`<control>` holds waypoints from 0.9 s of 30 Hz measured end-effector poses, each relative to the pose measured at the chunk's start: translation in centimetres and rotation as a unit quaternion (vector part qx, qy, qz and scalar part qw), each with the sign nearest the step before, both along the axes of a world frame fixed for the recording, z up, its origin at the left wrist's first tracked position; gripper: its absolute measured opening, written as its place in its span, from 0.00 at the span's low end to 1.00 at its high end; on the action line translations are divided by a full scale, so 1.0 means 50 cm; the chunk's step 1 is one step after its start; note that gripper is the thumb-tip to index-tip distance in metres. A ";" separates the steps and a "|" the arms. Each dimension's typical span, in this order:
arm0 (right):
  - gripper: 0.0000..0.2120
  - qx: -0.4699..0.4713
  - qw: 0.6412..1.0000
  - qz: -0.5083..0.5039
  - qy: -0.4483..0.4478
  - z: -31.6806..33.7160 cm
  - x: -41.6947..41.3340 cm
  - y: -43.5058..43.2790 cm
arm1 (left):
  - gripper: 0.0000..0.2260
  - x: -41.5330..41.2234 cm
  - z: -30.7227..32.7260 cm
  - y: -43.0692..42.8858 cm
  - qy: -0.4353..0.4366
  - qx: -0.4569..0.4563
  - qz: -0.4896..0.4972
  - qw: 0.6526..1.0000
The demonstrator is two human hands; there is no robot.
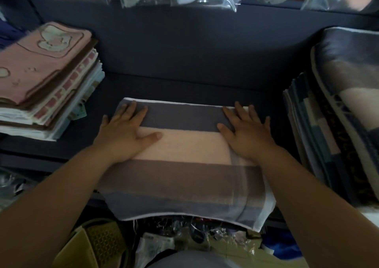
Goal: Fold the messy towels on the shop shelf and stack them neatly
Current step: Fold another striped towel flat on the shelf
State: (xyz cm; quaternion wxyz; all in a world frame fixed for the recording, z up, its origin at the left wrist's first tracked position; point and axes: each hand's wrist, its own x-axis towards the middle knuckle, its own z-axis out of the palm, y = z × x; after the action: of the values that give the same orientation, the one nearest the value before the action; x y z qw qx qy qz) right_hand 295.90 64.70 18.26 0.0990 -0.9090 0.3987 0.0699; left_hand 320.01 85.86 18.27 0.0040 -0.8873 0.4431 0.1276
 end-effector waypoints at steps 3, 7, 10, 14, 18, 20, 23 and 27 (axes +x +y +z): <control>0.33 -0.001 1.000 -0.007 -0.008 -0.008 0.004 -0.010 | 0.41 0.023 -0.004 -0.009 0.011 -0.001 0.013 1.000; 0.32 -0.095 0.994 -0.033 0.044 0.009 0.035 -0.010 | 0.39 0.061 -0.006 -0.047 -0.007 -0.021 0.002 1.000; 0.31 -0.183 0.982 0.003 0.045 0.037 0.076 0.033 | 0.35 0.084 -0.002 -0.060 -0.075 -0.109 0.007 0.991; 0.37 -0.031 0.996 0.086 -0.003 0.029 0.108 0.121 | 0.30 0.062 0.023 -0.007 -0.121 -0.180 0.077 0.973; 0.45 -0.017 0.997 0.071 0.004 -0.009 0.111 0.126 | 0.32 0.022 0.016 0.105 -0.104 -0.111 0.133 0.979; 0.46 -0.026 0.997 0.070 -0.003 -0.011 0.119 0.117 | 0.27 0.000 0.016 0.137 -0.069 -0.115 0.147 0.980; 0.46 -0.023 0.997 0.077 -0.009 -0.012 0.139 0.107 | 0.22 -0.017 0.032 0.136 -0.004 -0.113 0.157 0.981; 0.43 -0.056 0.996 0.072 -0.007 0.009 0.158 0.100 | 0.15 0.013 0.071 0.127 0.141 -0.176 0.229 0.947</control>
State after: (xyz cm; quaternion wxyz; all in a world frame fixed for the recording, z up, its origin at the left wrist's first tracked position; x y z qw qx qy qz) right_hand 303.80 69.70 18.72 0.0456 -0.9401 0.3344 0.0480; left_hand 320.67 92.20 21.79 -0.2443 -0.9244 0.2391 0.1691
